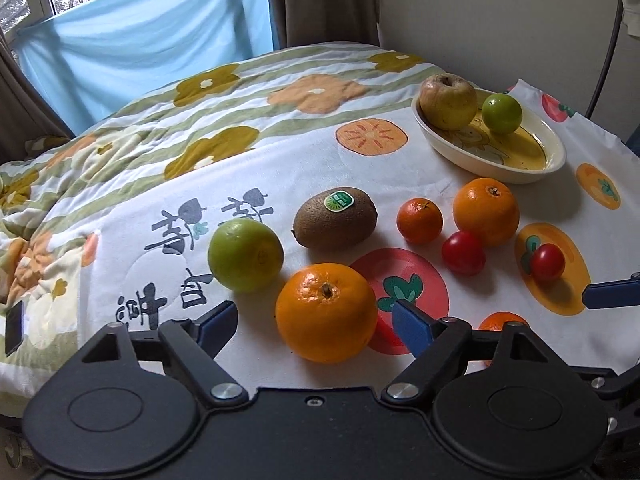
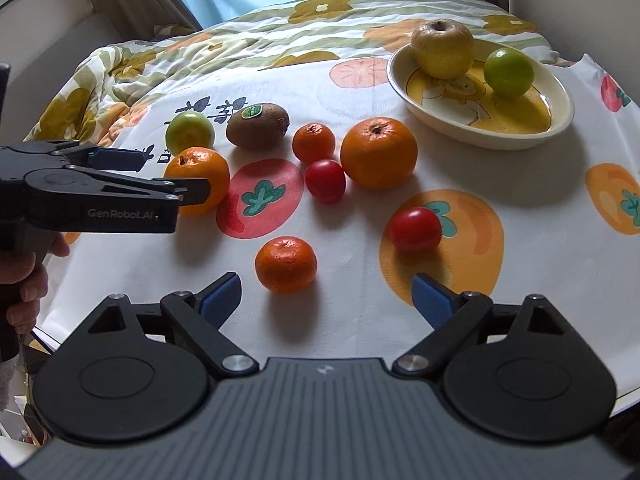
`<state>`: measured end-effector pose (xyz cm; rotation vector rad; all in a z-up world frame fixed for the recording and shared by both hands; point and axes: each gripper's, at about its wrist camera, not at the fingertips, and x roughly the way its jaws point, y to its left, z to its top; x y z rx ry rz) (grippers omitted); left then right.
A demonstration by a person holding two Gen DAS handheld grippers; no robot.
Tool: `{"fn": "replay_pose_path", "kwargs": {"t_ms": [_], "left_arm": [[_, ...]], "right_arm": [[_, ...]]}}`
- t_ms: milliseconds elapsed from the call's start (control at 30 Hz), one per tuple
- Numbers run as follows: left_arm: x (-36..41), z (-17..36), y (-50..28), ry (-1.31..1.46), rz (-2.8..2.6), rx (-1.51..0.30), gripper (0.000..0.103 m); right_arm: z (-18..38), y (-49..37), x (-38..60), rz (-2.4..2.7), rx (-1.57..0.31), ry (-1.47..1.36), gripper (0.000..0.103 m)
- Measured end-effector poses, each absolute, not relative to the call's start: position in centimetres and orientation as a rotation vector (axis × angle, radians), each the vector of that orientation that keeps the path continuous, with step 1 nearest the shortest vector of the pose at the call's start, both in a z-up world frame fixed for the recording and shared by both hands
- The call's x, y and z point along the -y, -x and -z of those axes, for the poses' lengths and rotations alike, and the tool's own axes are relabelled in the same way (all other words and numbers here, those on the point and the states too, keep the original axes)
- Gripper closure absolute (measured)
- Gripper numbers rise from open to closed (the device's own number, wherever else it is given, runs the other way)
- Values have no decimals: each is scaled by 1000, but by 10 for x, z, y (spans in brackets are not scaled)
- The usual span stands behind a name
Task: Organize fruits
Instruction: 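Grasp the large orange with the left tool while the right tool grasps a tangerine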
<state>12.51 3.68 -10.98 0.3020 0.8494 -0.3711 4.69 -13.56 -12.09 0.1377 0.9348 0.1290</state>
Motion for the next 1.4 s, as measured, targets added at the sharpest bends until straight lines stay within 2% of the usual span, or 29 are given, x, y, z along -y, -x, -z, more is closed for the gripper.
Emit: {"fn": "replay_pose_path", "kwargs": {"t_ms": [133,267,367,500,600,867,1067,1133,1200,1400], "left_arm": [[-34,121,-133,-298,382,-867,22],[-33,129,-140,-280,400,-904,36],[-36,129,-141,-259,397,-909,37],[-36,129,-138,-265,388,-910,37],[-38,129,-135,-276,380,-910,37],[-45,129,-125,-285,353,-912,37],[-49,128,-114,-279,330,-923,37],[-50,128,-110,-274,321,-927,37],[-51,128,-107,-264,311,-932,37],[-53,123,-96,-242,287,-936,37]], "right_arm": [[124,-50,129,-132,-936,-109,1],[127,-53,129,-133,-948,-116,7],[129,-57,128,-137,-954,-111,11],[130,-61,125,-152,-966,-112,23],[130,-63,122,-174,-966,-108,27],[132,-66,116,-198,-971,-80,35],[133,-67,113,-217,-966,-58,36],[133,-68,112,-224,-967,-54,39],[134,-70,111,-241,-973,-47,50],[129,-68,111,-256,-952,-11,50]]}}
